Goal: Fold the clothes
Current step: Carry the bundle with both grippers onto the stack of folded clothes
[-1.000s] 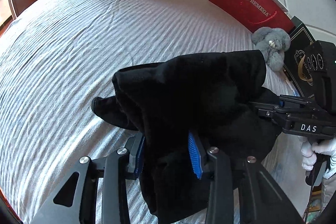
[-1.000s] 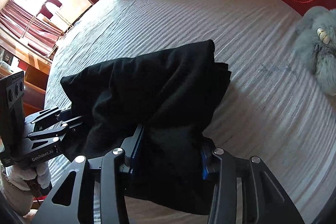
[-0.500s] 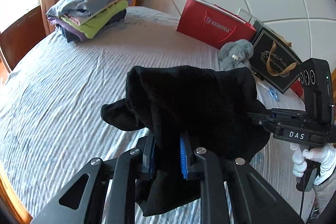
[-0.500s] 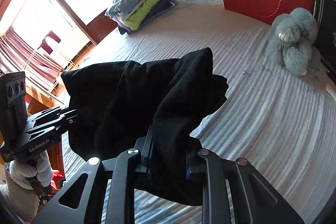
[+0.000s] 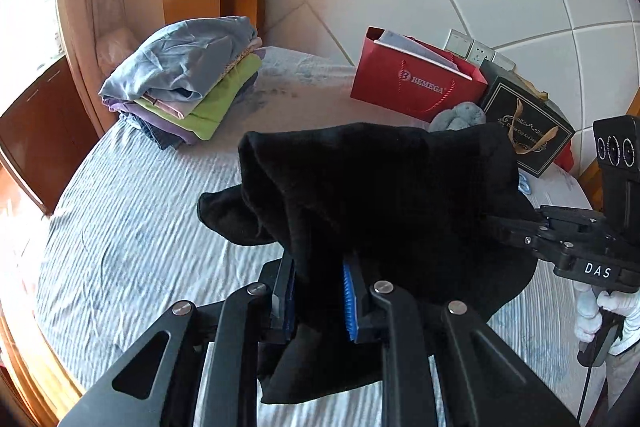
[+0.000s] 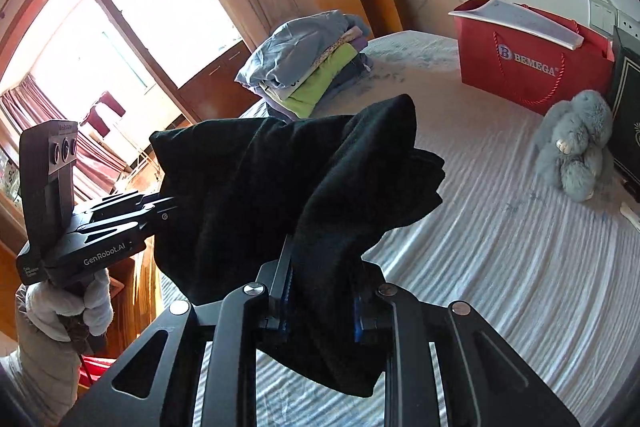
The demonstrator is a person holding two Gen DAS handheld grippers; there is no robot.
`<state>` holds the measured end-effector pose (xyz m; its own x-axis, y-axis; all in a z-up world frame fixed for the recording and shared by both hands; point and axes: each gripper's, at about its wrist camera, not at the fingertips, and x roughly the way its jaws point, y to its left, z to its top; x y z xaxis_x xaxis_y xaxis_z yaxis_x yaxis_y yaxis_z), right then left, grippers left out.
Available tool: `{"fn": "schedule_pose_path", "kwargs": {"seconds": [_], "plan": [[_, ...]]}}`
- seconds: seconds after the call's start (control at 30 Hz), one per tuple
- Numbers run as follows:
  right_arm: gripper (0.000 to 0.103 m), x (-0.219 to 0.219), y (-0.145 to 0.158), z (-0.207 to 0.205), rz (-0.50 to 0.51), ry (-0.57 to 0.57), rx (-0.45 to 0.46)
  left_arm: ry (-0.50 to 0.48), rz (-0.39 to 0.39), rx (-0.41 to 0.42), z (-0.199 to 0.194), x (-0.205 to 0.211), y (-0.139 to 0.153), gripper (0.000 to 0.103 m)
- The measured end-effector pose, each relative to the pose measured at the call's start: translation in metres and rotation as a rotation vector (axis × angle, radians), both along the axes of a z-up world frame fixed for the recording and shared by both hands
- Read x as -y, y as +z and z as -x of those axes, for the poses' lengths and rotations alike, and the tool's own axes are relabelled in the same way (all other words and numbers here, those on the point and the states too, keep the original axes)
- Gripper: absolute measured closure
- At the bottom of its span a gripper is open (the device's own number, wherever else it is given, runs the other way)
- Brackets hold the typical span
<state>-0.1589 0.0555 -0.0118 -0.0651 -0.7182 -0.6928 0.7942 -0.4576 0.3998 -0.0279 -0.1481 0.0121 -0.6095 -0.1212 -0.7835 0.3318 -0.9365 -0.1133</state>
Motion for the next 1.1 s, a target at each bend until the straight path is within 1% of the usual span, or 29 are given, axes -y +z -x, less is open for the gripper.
{"fn": "schedule_pose_path", "kwargs": {"seconds": [0.1, 0.2, 0.3, 0.4, 0.47, 0.5, 0.6, 0.63, 0.7, 0.77, 0.8, 0.83, 0.87, 0.9, 0.93, 0.97, 1.0, 1.07, 1.1], "plan": [[0.082, 0.056, 0.007, 0.009, 0.026, -0.039, 0.002, -0.06, 0.035, -0.005, 0.023, 0.064, 0.013, 0.085], [0.082, 0.117, 0.018, 0.026, 0.071, -0.094, 0.03, -0.113, 0.097, -0.011, 0.05, 0.13, 0.037, 0.085], [0.082, 0.178, 0.031, 0.044, 0.115, -0.147, 0.055, -0.145, 0.164, 0.001, 0.08, 0.191, 0.062, 0.085], [0.082, 0.234, 0.048, 0.065, 0.154, -0.191, 0.062, -0.163, 0.201, 0.013, 0.116, 0.25, 0.081, 0.085], [0.082, 0.266, 0.058, 0.082, 0.169, -0.217, 0.058, -0.166, 0.197, 0.028, 0.142, 0.288, 0.084, 0.084], [0.082, 0.282, 0.059, 0.091, 0.162, -0.229, 0.06, -0.17, 0.19, 0.044, 0.156, 0.306, 0.082, 0.083], [0.082, 0.327, 0.051, 0.121, 0.116, -0.262, 0.065, -0.167, 0.2, 0.115, 0.2, 0.35, 0.05, 0.082], [0.083, 0.34, 0.041, 0.132, 0.087, -0.278, 0.073, -0.166, 0.205, 0.14, 0.215, 0.364, 0.039, 0.082], [0.083, 0.364, 0.014, 0.153, 0.014, -0.319, 0.095, -0.152, 0.22, 0.202, 0.241, 0.387, 0.001, 0.077], [0.077, 0.381, -0.023, 0.17, -0.06, -0.363, 0.118, -0.136, 0.207, 0.224, 0.26, 0.403, -0.036, 0.073], [0.074, 0.384, -0.034, 0.176, -0.064, -0.38, 0.119, -0.128, 0.198, 0.231, 0.268, 0.41, -0.054, 0.071], [0.074, 0.386, -0.043, 0.18, -0.058, -0.396, 0.114, -0.117, 0.177, 0.219, 0.272, 0.416, -0.063, 0.07], [0.074, 0.387, -0.052, 0.185, -0.052, -0.412, 0.109, -0.104, 0.15, 0.198, 0.275, 0.421, -0.069, 0.069], [0.074, 0.387, -0.054, 0.186, -0.047, -0.416, 0.098, -0.091, 0.123, 0.177, 0.277, 0.426, -0.074, 0.069], [0.074, 0.387, -0.054, 0.185, -0.043, -0.415, 0.086, -0.086, 0.119, 0.166, 0.278, 0.429, -0.076, 0.064], [0.074, 0.388, -0.053, 0.186, -0.044, -0.409, 0.084, -0.086, 0.123, 0.159, 0.278, 0.432, -0.076, 0.056], [0.073, 0.387, -0.051, 0.186, -0.042, -0.404, 0.09, -0.085, 0.128, 0.152, 0.276, 0.433, -0.075, 0.052], [0.072, 0.384, -0.046, 0.186, -0.032, -0.395, 0.105, -0.082, 0.137, 0.136, 0.27, 0.437, -0.069, 0.04], [0.069, 0.382, -0.042, 0.184, -0.027, -0.393, 0.103, -0.074, 0.14, 0.124, 0.265, 0.438, -0.063, 0.038]]}}
